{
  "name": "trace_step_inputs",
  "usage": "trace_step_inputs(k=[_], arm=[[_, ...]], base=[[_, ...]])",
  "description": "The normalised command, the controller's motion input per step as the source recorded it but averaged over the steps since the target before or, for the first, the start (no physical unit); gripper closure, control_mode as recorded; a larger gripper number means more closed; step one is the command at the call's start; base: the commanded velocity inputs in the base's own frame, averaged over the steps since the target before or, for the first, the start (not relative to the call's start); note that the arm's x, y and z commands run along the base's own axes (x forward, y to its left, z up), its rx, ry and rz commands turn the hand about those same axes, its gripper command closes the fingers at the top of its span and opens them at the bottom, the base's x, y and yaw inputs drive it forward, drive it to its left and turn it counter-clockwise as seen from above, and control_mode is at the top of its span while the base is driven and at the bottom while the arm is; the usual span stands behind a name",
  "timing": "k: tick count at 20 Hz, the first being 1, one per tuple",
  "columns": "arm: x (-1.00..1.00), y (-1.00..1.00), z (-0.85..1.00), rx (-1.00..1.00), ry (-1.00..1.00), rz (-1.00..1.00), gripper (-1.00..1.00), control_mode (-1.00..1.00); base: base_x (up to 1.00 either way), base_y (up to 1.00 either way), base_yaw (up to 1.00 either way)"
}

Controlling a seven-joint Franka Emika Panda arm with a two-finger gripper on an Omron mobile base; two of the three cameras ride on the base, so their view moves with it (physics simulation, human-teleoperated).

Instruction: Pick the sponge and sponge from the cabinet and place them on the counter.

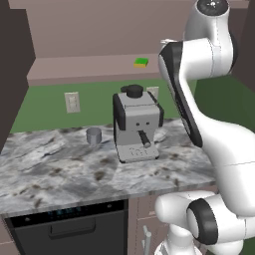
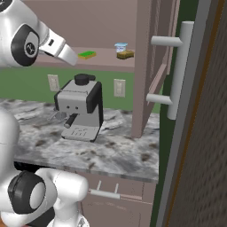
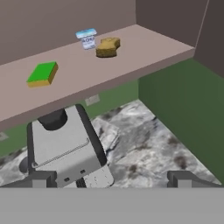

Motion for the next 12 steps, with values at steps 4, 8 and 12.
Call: trace_step_inputs(k=[4, 8, 12], arm=[[0.04, 0.0, -0.24, 0.0, -0.01, 0.0, -1.0, -1.0], [0.07, -0.03, -0.18, -0.01, -0.03, 0.0, -1.0, -1.0], [0.11, -0.08, -0.03, 0.0, -0.04, 0.0, -1.0, -1.0]], base=[[0.0, 0.0, 0.0], [0.0, 0.0, 0.0], [0.0, 0.0, 0.0]])
